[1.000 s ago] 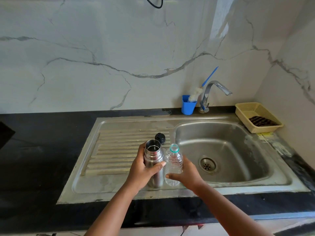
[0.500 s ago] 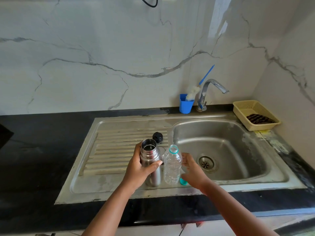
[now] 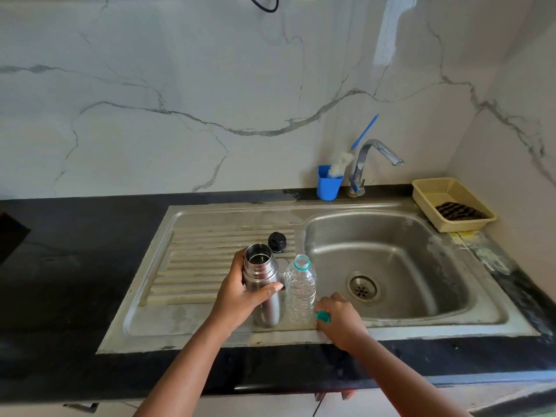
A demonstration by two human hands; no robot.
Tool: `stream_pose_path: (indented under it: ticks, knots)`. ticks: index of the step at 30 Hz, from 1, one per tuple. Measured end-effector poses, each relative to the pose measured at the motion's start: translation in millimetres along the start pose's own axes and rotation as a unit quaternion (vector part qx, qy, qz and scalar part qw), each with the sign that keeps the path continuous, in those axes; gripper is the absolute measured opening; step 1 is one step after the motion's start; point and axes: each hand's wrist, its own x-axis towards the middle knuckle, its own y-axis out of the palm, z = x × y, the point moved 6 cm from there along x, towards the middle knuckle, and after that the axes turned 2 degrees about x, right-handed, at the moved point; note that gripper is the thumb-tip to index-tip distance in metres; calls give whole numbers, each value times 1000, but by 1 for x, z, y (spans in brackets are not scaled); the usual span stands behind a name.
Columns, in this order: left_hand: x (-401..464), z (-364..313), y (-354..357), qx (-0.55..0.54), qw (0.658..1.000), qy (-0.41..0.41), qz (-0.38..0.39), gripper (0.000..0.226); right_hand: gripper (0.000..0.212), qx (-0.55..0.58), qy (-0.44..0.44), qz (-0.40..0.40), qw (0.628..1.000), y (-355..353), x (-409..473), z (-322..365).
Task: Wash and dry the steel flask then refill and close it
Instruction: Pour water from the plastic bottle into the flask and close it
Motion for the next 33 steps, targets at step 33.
stream_pose_path:
  ticks: [33]
  knots:
    - [-17,-61,71,220,956,113,-156,82,28,101,-349,-116,924,-145,-33,118]
